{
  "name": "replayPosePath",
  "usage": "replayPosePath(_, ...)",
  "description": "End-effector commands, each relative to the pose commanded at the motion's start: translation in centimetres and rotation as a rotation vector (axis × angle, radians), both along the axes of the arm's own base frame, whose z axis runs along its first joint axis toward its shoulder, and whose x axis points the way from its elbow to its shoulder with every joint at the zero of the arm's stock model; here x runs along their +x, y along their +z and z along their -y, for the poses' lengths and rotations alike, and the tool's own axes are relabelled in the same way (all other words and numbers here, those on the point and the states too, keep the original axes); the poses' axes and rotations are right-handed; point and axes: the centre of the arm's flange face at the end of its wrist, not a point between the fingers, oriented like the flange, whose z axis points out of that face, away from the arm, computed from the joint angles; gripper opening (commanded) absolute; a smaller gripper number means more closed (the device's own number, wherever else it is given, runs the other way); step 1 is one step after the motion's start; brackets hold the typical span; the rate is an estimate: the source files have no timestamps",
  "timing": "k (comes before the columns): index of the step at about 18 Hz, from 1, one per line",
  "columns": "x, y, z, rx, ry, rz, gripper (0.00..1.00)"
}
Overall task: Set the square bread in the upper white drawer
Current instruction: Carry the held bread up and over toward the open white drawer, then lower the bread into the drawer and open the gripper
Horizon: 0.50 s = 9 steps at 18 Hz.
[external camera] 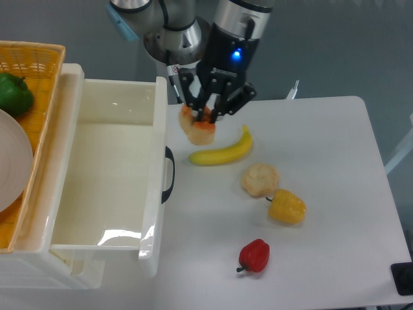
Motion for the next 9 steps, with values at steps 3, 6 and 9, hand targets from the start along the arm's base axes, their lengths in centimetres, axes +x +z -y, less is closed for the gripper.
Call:
replayPosePath(3, 1.3, -0.1, -0.9, 0.0, -0.024, 0.005, 0.35)
replayPosePath(6, 2.4, -0.2, -1.8, 0.008, -0.048, 0.018, 0.36)
replayPosePath(9, 2.8, -0.8, -2.5, 0.001, -0.064, 0.027, 0.4)
